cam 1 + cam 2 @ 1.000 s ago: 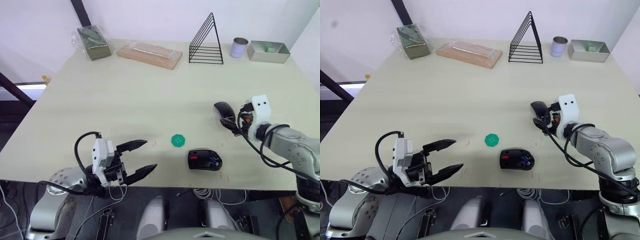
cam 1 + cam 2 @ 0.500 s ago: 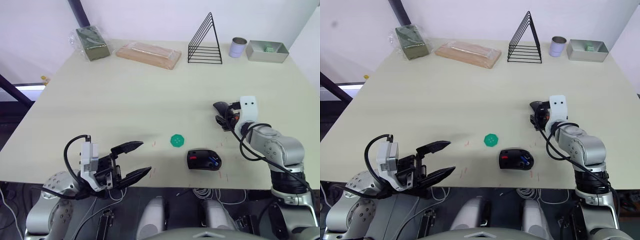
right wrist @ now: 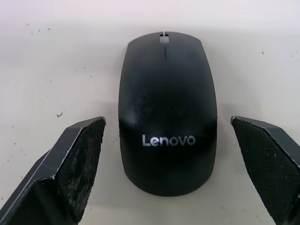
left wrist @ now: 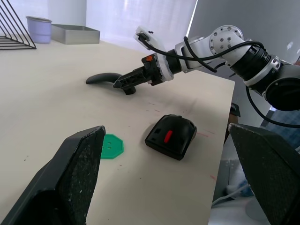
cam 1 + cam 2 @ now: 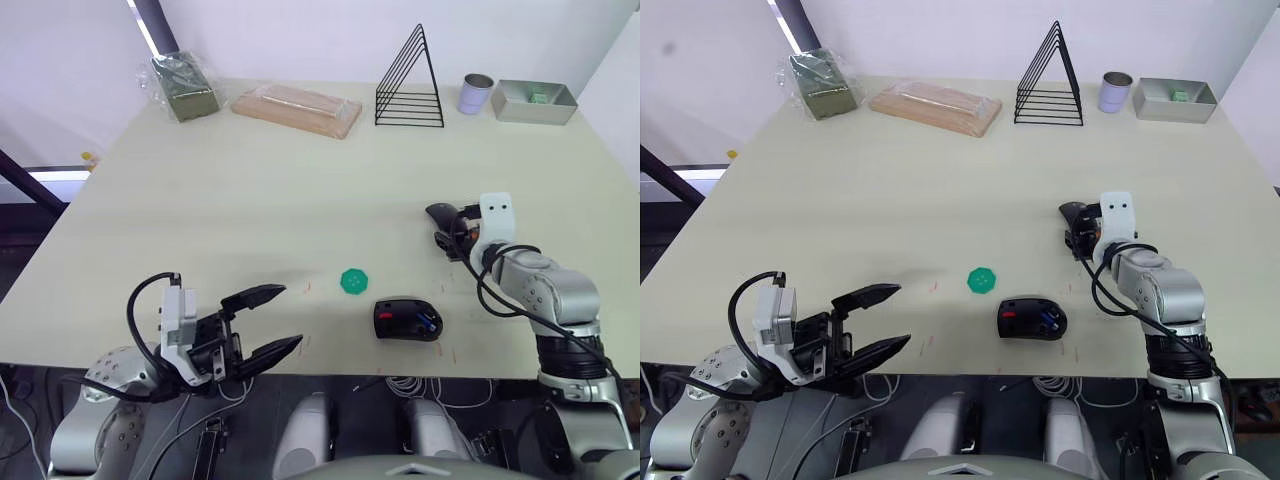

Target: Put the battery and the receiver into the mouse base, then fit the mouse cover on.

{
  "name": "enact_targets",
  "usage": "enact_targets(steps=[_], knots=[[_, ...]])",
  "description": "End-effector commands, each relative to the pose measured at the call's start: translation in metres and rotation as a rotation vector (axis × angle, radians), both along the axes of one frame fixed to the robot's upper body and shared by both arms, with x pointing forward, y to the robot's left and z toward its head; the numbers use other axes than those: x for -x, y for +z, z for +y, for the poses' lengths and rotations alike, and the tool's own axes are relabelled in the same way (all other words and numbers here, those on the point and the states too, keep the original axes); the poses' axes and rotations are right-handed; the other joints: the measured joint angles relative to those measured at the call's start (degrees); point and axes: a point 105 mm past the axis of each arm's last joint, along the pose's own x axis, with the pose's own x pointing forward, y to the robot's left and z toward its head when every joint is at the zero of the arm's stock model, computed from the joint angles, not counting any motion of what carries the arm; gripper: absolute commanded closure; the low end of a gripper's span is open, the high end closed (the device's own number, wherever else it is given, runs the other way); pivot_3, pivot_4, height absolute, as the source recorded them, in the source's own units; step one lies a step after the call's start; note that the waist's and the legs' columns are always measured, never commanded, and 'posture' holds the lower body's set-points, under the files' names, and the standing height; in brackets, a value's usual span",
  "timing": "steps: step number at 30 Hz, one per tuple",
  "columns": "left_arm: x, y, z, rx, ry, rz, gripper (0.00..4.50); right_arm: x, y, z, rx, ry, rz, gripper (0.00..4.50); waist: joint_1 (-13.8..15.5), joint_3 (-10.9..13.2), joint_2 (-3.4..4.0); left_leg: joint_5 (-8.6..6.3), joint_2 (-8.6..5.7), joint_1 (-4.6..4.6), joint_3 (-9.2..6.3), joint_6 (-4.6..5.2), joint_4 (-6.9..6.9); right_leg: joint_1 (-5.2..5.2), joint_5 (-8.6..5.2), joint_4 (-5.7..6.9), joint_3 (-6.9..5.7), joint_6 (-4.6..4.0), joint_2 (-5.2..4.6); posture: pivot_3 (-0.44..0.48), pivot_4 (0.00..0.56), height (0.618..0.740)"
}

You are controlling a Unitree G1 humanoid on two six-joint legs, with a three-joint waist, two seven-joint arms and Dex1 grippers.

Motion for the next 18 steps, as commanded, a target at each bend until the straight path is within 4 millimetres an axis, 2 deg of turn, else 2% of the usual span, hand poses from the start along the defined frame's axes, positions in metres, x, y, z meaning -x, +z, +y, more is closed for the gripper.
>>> enact_targets(steps=[1, 18], knots=[[0.0011, 0.0091, -0.0043, 0.013, -0.021, -0.039, 0.01, -0.0037, 0.0122, 0.0011, 0.002, 0.009, -0.047, 0.0, 0.0, 0.0, 0.0, 0.0, 0.0, 0.0, 0.0, 0.0, 0.0, 0.0, 0.0, 0.0, 0.0, 0.0, 0.0, 0.0, 0.15, 0.74], [-0.0008, 0.0102, -0.0067, 0.009, -0.025, -0.037, 0.01, -0.0036, 0.0121, 0.0011, 0.01, 0.003, -0.051, 0.0, 0.0, 0.0, 0.03, 0.0, 0.01, 0.0, 0.0, 0.0, -0.02, -0.06, 0.0, 0.0, 0.01, 0.0, 0.0, 0.0, 0.15, 0.74]])
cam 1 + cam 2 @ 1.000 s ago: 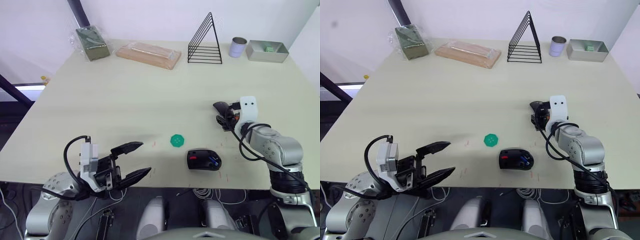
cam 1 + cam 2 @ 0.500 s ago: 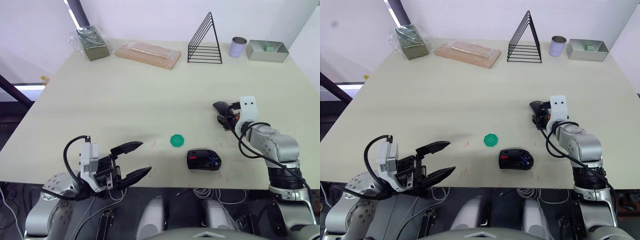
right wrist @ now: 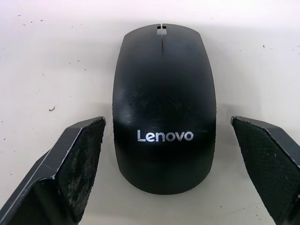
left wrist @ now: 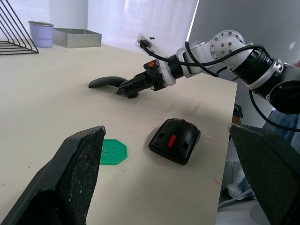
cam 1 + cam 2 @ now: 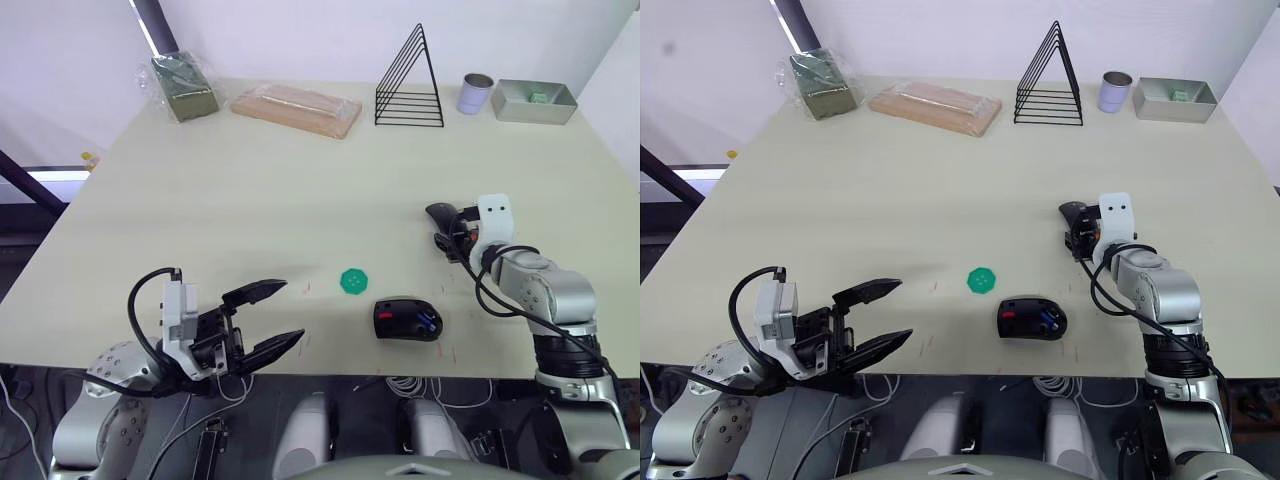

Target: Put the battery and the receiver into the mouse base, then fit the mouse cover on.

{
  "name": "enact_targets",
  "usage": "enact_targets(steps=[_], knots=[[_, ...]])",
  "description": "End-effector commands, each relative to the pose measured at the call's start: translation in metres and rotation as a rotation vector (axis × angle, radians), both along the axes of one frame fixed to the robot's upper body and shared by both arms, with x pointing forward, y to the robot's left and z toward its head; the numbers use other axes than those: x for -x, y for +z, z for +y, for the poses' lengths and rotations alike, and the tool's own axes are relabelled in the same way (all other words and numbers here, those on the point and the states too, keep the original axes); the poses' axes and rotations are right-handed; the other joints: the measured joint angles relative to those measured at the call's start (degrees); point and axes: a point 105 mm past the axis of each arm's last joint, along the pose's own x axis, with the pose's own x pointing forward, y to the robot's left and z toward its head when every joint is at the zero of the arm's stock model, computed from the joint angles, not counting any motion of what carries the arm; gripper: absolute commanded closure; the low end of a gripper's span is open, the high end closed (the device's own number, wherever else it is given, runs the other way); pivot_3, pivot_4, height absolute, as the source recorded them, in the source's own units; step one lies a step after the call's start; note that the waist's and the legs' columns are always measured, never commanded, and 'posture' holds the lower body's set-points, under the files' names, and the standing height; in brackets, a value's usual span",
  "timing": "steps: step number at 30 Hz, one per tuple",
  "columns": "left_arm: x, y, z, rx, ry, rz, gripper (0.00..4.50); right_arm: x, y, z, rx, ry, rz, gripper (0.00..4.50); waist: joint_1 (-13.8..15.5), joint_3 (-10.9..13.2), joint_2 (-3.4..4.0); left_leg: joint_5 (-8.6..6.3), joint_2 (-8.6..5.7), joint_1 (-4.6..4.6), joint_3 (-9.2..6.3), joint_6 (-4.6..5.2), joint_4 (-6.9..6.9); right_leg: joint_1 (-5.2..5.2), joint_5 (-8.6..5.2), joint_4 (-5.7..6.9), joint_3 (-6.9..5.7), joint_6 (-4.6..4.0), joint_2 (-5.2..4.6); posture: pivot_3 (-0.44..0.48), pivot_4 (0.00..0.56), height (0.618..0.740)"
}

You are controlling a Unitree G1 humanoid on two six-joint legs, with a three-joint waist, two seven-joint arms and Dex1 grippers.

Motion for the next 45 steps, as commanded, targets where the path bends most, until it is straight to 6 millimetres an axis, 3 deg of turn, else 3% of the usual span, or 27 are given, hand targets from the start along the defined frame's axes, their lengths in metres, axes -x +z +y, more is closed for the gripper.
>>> enact_targets(steps=[1, 15, 18, 30, 34, 35, 43, 45], knots=[[0.002, 0.008, -0.005, 0.007, -0.029, -0.031, 0.01, -0.003, 0.016, 0.001, -0.001, 0.004, -0.061, 0.0, 0.0, 0.0, 0.0, 0.0, 0.0, 0.0, 0.0, 0.0, 0.0, 0.0, 0.0, 0.0, 0.0, 0.0, 0.0, 0.0, 0.15, 0.74], [0.0, 0.007, -0.005, 0.0, -0.036, -0.034, 0.01, -0.002, 0.019, 0.0, -0.002, 0.0, -0.072, 0.0, 0.0, 0.0, 0.01, 0.0, 0.01, 0.0, 0.0, 0.0, -0.02, -0.02, 0.0, -0.01, 0.0, 0.0, 0.0, 0.0, 0.15, 0.74], [0.0, 0.006, -0.005, 0.002, -0.037, -0.033, 0.0, -0.002, 0.019, -0.001, 0.002, -0.003, -0.076, 0.78, 0.0, 0.0, 0.02, 0.0, 0.01, 0.0, 0.0, 0.0, -0.02, -0.02, 0.0, -0.01, 0.01, 0.0, 0.0, 0.0, 0.15, 0.74], [-0.002, 0.006, -0.006, 0.003, -0.038, -0.037, 0.0, -0.003, 0.021, 0.0, -0.003, -0.008, -0.083, 0.78, -0.1, 0.0, 0.05, 0.0, 0.02, -0.01, 0.0, 0.0, -0.04, -0.04, -0.01, -0.02, 0.01, -0.01, -0.01, 0.0, 0.15, 0.74], [-0.002, 0.005, -0.006, 0.002, -0.039, -0.038, 0.0, -0.003, 0.021, 0.0, -0.004, -0.005, -0.084, 2.06, -0.1, 0.0, 0.06, 0.0, 0.03, -0.01, 0.0, 0.0, -0.04, -0.04, -0.01, -0.02, 0.01, -0.01, -0.01, 0.0, 0.15, 0.74], [-0.002, 0.005, -0.006, 0.002, -0.038, -0.038, 0.0, -0.003, 0.021, 0.001, -0.005, -0.001, -0.083, 2.21, -0.1, 0.0, 0.06, 0.0, 0.03, -0.01, 0.0, 0.0, -0.04, -0.04, -0.01, -0.03, 0.01, -0.01, -0.01, 0.0, 0.15, 0.74], [-0.004, 0.005, -0.005, 0.0, -0.041, -0.04, 0.0, 0.001, 0.032, 0.0, 0.012, 0.043, -0.104, 2.21, -0.1, 0.1, 0.09, 0.0, 0.04, -0.02, 0.0, 0.0, -0.06, -0.05, -0.01, -0.05, 0.01, -0.01, -0.02, 0.0, 0.15, 0.74], [-0.005, 0.005, -0.004, -0.005, -0.044, -0.037, 0.0, 0.013, 0.047, 0.008, 0.017, 0.197, -0.136, 2.21, 0.0, 0.1, 0.17, 0.0, 0.04, -0.03, 0.0, 0.0, -0.07, -0.05, -0.01, -0.06, 0.01, -0.01, -0.02, 0.0, 0.15, 0.74]])
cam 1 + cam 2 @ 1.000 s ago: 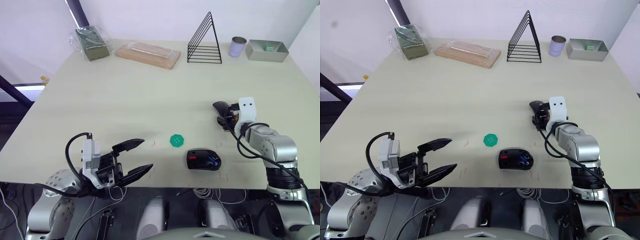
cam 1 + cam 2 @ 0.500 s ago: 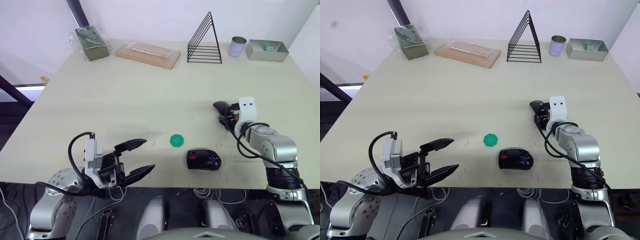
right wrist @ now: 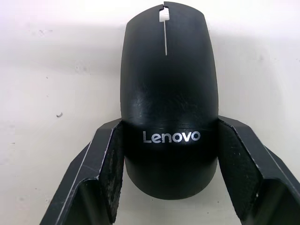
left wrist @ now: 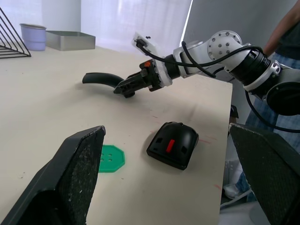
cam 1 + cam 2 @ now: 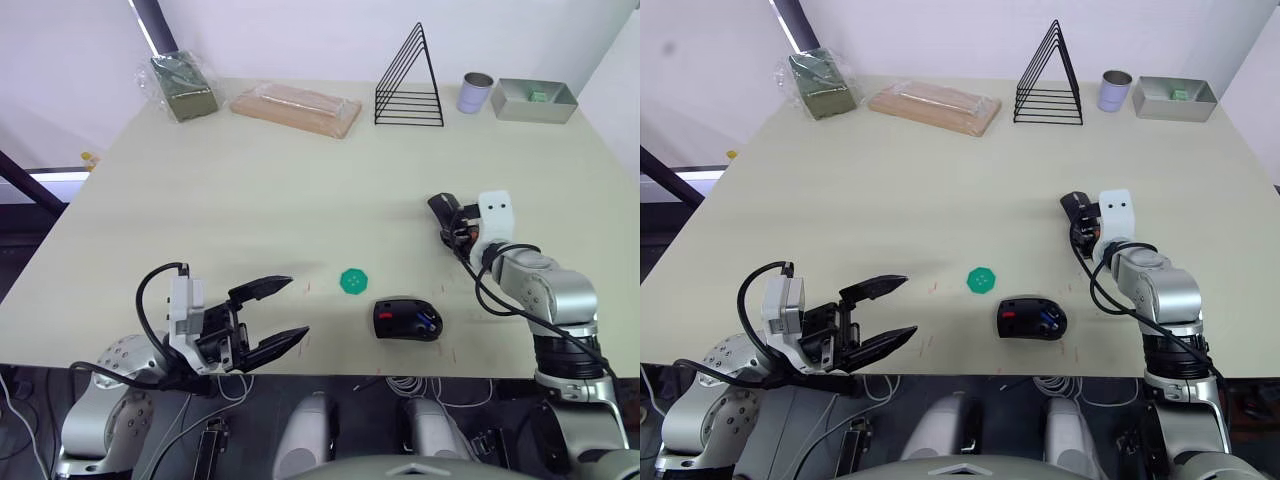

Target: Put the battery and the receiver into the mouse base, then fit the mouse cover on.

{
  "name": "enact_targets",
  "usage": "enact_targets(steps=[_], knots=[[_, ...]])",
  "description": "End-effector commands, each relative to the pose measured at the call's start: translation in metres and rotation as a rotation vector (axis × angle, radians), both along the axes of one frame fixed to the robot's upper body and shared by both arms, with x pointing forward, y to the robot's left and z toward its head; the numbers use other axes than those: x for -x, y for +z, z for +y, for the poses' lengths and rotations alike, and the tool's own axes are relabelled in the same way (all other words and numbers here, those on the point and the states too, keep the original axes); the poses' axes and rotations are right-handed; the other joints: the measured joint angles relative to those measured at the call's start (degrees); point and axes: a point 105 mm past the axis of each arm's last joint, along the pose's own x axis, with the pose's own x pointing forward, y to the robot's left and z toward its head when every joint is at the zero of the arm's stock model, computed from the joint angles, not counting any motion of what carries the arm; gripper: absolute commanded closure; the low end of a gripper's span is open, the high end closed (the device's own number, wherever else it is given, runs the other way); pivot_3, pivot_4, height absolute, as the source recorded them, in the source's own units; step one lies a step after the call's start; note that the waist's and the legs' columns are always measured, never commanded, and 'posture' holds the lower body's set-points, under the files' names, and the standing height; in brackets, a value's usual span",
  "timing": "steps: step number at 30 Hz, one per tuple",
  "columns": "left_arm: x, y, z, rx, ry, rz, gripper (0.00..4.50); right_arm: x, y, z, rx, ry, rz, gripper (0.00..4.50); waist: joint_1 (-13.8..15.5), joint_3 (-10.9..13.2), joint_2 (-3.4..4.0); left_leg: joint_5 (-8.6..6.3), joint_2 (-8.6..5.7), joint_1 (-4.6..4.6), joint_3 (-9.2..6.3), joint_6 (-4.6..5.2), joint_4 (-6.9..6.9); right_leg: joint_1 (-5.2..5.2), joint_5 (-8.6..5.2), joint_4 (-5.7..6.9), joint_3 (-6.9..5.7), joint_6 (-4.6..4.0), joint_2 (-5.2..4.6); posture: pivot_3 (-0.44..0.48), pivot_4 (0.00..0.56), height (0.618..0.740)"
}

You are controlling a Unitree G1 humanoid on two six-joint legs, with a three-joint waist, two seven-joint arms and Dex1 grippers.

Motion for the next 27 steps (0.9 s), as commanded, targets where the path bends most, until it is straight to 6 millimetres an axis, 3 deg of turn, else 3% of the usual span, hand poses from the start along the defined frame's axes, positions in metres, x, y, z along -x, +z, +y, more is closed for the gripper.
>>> enact_targets(steps=[1, 9, 13, 21, 27], knots=[[-0.001, 0.003, 0.002, -0.015, -0.011, -0.02, 0.0, 0.019, 0.042, 0.012, -0.006, 0.242, -0.104, 2.21, 0.2, 0.1, 0.14, 0.0, 0.01, -0.02, 0.0, 0.0, 0.0, -0.01, 0.0, -0.02, 0.0, 0.0, -0.02, 0.0, 0.15, 0.74], [0.001, 0.005, 0.006, -0.036, -0.074, -0.015, 0.0, 0.092, 0.083, 0.019, 0.091, 0.794, -0.061, 2.21, 0.1, 0.2, 0.08, 0.0, 0.07, -0.01, 0.0, 0.01, -0.08, -0.01, -0.01, -0.14, -0.01, 0.01, -0.11, 0.0, 0.15, 0.74], [0.001, 0.006, 0.008, -0.051, -0.12, -0.018, 0.0, 0.118, 0.088, 0.02, 0.203, 1.003, -0.014, 2.21, 0.2, 0.2, -0.03, -0.01, 0.08, -0.01, 0.01, 0.0, -0.11, -0.02, -0.01, -0.19, -0.03, 0.0, -0.15, 0.0, 0.15, 0.74], [-0.001, 0.007, 0.012, -0.085, -0.171, -0.022, 0.0, 0.135, 0.072, 0.031, 0.309, 1.188, 0.065, 2.21, 0.2, 0.2, -0.19, -0.01, 0.04, -0.03, 0.1, 0.0, -0.11, -0.07, -0.01, -0.23, -0.07, 0.02, -0.32, 0.0, 0.15, 0.74], [0.0, 0.007, 0.012, -0.107, -0.208, -0.017, 0.0, 0.131, 0.048, 0.032, 0.374, 1.23, 0.107, 2.21, 0.3, 0.3, -0.24, -0.01, 0.03, -0.06, 0.11, -0.01, -0.11, -0.11, 0.0, -0.23, -0.07, 0.01, -0.36, 0.0, 0.15, 0.74]])
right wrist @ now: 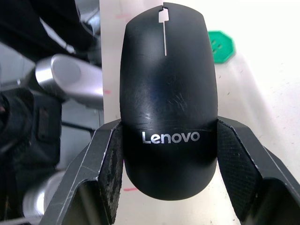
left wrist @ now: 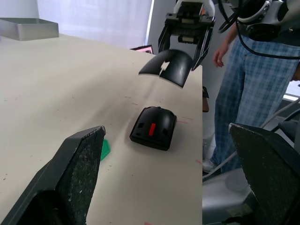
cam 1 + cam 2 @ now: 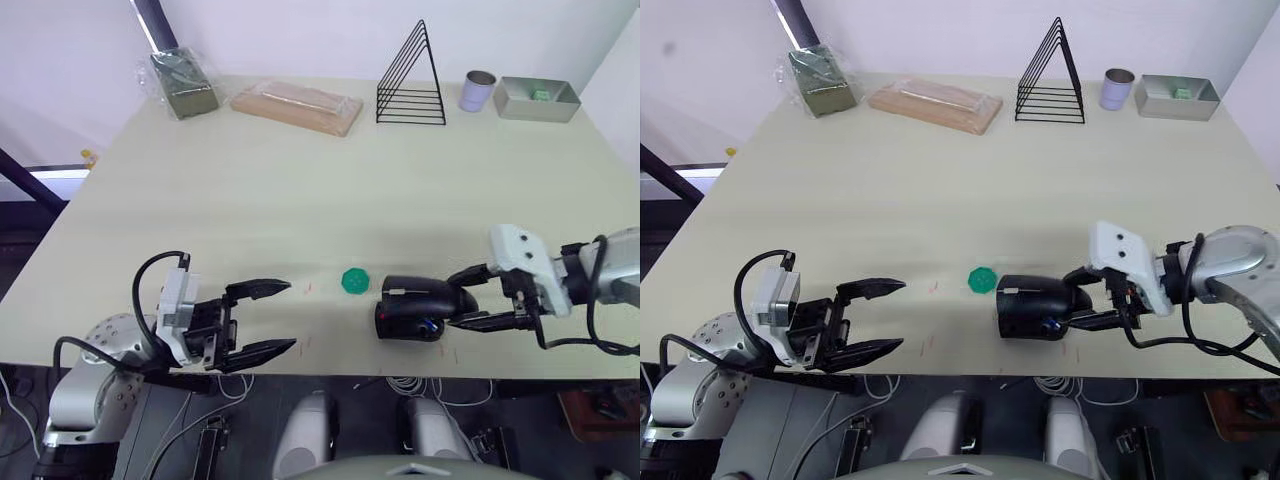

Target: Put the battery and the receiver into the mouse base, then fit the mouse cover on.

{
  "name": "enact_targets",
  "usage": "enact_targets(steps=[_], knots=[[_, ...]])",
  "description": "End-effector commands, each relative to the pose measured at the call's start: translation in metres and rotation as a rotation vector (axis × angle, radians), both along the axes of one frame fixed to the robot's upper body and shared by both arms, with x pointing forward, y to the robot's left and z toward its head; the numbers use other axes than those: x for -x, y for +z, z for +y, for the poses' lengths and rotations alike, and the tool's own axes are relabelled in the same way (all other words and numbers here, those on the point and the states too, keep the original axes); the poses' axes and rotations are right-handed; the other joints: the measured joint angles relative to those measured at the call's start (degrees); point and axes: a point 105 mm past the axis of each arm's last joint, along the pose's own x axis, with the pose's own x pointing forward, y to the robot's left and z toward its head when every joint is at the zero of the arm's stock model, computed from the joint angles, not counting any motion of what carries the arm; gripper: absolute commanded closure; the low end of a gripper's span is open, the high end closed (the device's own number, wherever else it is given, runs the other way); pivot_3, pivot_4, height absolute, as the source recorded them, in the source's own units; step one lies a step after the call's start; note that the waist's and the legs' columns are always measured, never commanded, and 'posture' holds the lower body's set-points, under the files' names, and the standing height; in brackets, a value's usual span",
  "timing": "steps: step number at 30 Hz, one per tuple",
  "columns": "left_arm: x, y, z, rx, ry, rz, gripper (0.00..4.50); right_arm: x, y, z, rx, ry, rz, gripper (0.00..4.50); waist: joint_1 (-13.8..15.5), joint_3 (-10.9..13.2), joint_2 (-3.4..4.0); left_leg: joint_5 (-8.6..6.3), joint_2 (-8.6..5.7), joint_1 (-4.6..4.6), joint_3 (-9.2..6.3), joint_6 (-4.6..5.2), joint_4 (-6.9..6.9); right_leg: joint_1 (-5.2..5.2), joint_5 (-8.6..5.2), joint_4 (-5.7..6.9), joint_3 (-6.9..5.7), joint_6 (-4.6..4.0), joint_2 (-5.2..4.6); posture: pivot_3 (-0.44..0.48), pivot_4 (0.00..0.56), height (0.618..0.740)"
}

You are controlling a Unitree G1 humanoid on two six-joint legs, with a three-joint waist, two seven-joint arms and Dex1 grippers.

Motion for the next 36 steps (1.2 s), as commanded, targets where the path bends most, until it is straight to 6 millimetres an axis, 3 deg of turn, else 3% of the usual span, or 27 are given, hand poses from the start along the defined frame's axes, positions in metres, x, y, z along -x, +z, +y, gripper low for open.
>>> enact_targets(steps=[1, 11, 36], knots=[[0.0, 0.004, 0.0, -0.018, -0.037, -0.02, 0.0, -0.004, -0.008, 0.001, 0.053, 0.044, -0.043, 2.21, 0.0, 0.0, -0.01, 0.0, 0.0, 0.0, 0.0, 0.0, 0.0, 0.0, 0.0, 0.0, 0.0, 0.0, 0.0, 0.0, 0.15, 0.74], [0.001, 0.003, -0.002, -0.02, -0.043, -0.015, 0.0, -0.012, -0.032, 0.002, 0.12, 0.075, -0.037, 2.21, 0.0, 0.0, -0.09, 0.0, -0.01, 0.02, 0.01, 0.0, -0.01, 0.0, 0.01, 0.0, 0.0, 0.0, -0.02, 0.0, 0.15, 0.74], [0.008, -0.005, 0.001, -0.037, -0.016, 0.003, 0.0, -0.019, -0.044, 0.009, 0.142, 0.075, -0.021, 2.21, 0.0, 0.0, -0.14, 0.0, -0.02, 0.04, 0.0, -0.01, -0.01, 0.02, 0.01, 0.02, -0.02, -0.01, -0.03, 0.0, 0.15, 0.74]])
